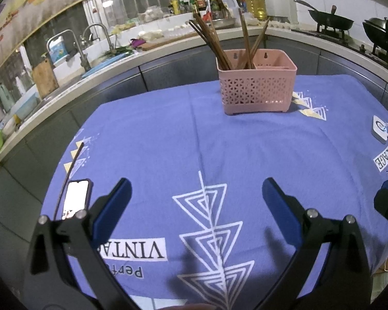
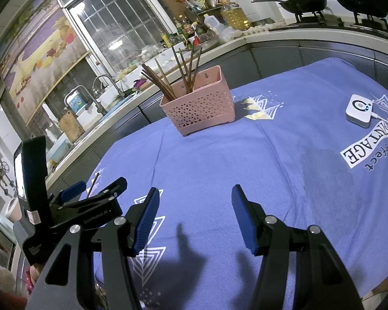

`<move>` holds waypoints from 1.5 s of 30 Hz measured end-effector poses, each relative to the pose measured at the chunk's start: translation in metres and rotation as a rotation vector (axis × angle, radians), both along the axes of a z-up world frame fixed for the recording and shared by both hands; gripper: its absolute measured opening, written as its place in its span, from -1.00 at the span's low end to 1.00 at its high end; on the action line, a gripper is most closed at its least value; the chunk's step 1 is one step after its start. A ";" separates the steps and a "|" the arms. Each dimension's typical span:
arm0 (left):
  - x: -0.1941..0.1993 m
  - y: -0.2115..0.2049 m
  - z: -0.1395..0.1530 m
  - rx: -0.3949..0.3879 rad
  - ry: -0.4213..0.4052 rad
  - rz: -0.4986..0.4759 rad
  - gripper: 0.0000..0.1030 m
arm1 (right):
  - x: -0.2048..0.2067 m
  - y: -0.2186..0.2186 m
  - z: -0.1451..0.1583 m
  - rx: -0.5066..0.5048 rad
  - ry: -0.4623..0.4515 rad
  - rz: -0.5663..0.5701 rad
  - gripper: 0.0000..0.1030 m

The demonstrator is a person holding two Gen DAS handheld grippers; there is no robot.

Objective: Organize utensils

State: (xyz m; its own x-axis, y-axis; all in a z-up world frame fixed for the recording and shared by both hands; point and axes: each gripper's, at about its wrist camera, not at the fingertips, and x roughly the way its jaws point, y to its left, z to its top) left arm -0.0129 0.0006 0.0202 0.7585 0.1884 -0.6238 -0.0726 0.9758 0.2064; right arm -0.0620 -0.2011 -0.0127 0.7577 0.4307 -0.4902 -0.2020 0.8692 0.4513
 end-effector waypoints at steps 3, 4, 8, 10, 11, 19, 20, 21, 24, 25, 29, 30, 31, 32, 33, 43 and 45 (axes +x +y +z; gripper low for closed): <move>0.000 0.001 0.000 0.000 0.005 0.002 0.88 | -0.001 0.000 -0.001 0.001 0.002 -0.001 0.14; -0.001 0.002 -0.001 0.001 0.006 0.003 0.88 | -0.001 0.001 -0.001 0.002 0.002 -0.001 0.14; 0.001 0.002 0.000 0.000 0.009 0.004 0.88 | 0.000 -0.001 0.000 0.003 0.003 -0.002 0.14; 0.001 0.003 -0.001 0.000 0.012 0.004 0.88 | -0.002 0.001 -0.001 0.003 0.003 -0.003 0.14; 0.000 0.003 -0.001 0.000 0.013 0.004 0.88 | 0.000 -0.001 0.000 0.003 0.003 -0.003 0.14; 0.004 0.004 -0.003 0.000 0.024 0.009 0.88 | 0.000 0.001 -0.003 0.005 0.009 -0.006 0.14; 0.004 0.004 -0.002 -0.001 0.025 0.010 0.88 | 0.000 0.002 -0.003 0.005 0.009 -0.006 0.14; 0.004 0.005 -0.002 -0.003 0.026 0.010 0.88 | 0.002 -0.001 -0.003 0.006 0.010 -0.006 0.14; 0.004 0.005 -0.002 -0.003 0.027 0.009 0.88 | 0.000 0.002 -0.004 0.005 0.011 -0.005 0.14; 0.005 0.005 -0.003 -0.002 0.028 0.007 0.88 | 0.002 -0.001 -0.002 0.006 0.011 -0.006 0.14; 0.004 0.005 -0.003 -0.001 0.030 0.004 0.88 | 0.002 0.000 -0.002 0.006 0.011 -0.006 0.14; 0.005 0.005 -0.003 -0.002 0.030 0.005 0.88 | 0.001 0.001 -0.003 0.007 0.011 -0.006 0.14; 0.005 0.005 -0.003 -0.002 0.030 0.005 0.88 | 0.000 0.001 -0.003 0.008 0.011 -0.007 0.14; 0.005 0.005 -0.003 -0.002 0.031 0.006 0.88 | 0.000 0.001 -0.003 0.008 0.012 -0.007 0.14; 0.005 0.005 -0.003 -0.002 0.030 0.006 0.88 | 0.002 0.000 -0.003 0.008 0.012 -0.007 0.14; 0.005 0.005 -0.005 -0.002 0.035 0.008 0.88 | 0.001 0.002 -0.005 0.009 0.015 -0.007 0.14; 0.005 0.005 -0.005 -0.004 0.036 0.008 0.88 | 0.002 0.001 -0.004 0.010 0.015 -0.007 0.14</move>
State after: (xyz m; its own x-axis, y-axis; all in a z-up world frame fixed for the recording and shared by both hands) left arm -0.0078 0.0059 0.0148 0.7343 0.1918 -0.6512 -0.0728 0.9760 0.2053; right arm -0.0601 -0.2005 -0.0169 0.7536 0.4301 -0.4972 -0.1892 0.8662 0.4625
